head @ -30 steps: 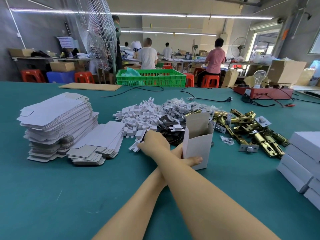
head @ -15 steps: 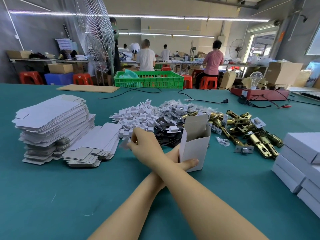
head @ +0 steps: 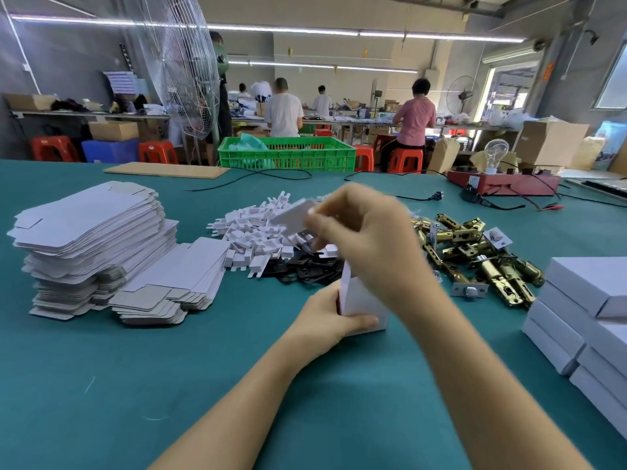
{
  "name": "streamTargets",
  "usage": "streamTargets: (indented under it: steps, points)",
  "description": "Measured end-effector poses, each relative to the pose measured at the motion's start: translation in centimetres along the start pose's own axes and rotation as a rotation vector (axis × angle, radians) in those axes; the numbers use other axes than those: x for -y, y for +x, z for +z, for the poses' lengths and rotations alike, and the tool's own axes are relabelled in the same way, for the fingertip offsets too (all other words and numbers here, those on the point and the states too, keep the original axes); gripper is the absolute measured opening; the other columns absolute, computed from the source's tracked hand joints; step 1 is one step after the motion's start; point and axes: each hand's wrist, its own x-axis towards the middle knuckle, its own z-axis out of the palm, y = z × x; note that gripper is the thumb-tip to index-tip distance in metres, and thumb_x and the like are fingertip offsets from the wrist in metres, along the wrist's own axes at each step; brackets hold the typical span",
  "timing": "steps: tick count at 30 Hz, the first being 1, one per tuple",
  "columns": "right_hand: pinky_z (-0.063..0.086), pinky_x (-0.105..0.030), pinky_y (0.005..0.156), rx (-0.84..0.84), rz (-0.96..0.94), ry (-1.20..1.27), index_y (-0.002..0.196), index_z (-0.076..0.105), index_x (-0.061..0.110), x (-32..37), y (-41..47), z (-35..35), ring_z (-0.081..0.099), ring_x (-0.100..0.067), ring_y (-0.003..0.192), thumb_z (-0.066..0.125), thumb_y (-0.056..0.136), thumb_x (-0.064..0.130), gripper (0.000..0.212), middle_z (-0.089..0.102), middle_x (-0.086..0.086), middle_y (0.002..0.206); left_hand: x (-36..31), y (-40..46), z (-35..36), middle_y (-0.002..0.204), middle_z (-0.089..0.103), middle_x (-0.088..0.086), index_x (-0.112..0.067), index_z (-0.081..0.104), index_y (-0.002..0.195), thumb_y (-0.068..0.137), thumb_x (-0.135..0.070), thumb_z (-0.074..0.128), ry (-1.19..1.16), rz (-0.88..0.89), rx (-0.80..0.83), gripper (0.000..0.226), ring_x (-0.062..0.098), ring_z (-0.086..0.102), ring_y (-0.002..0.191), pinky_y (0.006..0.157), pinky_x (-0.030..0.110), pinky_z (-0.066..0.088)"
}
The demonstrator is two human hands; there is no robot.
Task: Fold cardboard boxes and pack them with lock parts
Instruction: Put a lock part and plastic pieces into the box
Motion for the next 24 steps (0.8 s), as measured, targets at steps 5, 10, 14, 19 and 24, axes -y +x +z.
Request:
streamTargets:
  steps: [5, 10, 14, 19, 24]
  points:
    - [0.052, -0.016, 0.060, 0.036, -0.051, -0.142, 0.087, 0.069, 0.007, 1.7, 0.5, -7.5, 0.066, -0.008, 0.063, 0.073, 0.081, 0.013, 0.009, 0.069, 0.003, 0.074, 0.3, -0.1, -0.2, 0.105, 0.072, -0.017, -0.053, 0.068, 0.095, 0.062, -0.033, 0.082, -0.003, 0.016, -0.005, 0.041, 0.004, 0.067, 0.102, 0.089, 0.025, 0.053]
    - [0.051, -0.020, 0.066, 0.215, 0.090, -0.508, 0.083, 0.073, 0.016, -0.5, 0.4, -10.4, 0.063, -0.006, 0.069, 0.072, 0.082, 0.015, 0.002, 0.069, 0.007, 0.074, 0.0, -0.1, -0.1, 0.098, 0.074, -0.012, -0.030, 0.067, 0.103, 0.065, -0.018, 0.080, -0.049, -0.009, 0.028, 0.041, 0.004, 0.068, 0.096, 0.080, 0.018, 0.053]
    - [0.041, -0.006, 0.061, 0.335, 0.112, -0.593, 0.082, 0.075, 0.019, -1.3, 0.9, -9.2, 0.059, 0.003, 0.069, 0.073, 0.083, 0.018, 0.002, 0.068, 0.012, 0.074, -0.2, -0.2, -0.2, 0.098, 0.074, -0.008, -0.024, 0.066, 0.105, 0.072, -0.004, 0.081, -0.062, -0.016, 0.041, 0.041, 0.007, 0.068, 0.095, 0.080, 0.019, 0.053]
    - [0.035, -0.002, 0.056, 0.368, 0.068, -0.606, 0.083, 0.078, 0.016, -1.7, 1.4, -7.2, 0.052, 0.012, 0.057, 0.074, 0.082, 0.015, 0.004, 0.057, 0.019, 0.060, -0.4, -0.2, 0.0, 0.096, 0.073, -0.007, -0.020, 0.065, 0.106, 0.064, -0.012, 0.077, -0.095, 0.000, 0.061, 0.044, 0.005, 0.067, 0.091, 0.079, 0.020, 0.054]
    - [0.036, -0.002, 0.052, 0.469, 0.112, -0.525, 0.084, 0.079, 0.018, -1.8, 1.1, -6.6, 0.053, 0.014, 0.054, 0.073, 0.082, 0.013, 0.008, 0.062, 0.019, 0.062, -0.6, -0.3, -0.1, 0.099, 0.072, -0.004, -0.020, 0.066, 0.108, 0.066, -0.017, 0.077, -0.113, 0.011, 0.075, 0.043, 0.007, 0.067, 0.093, 0.082, 0.021, 0.055]
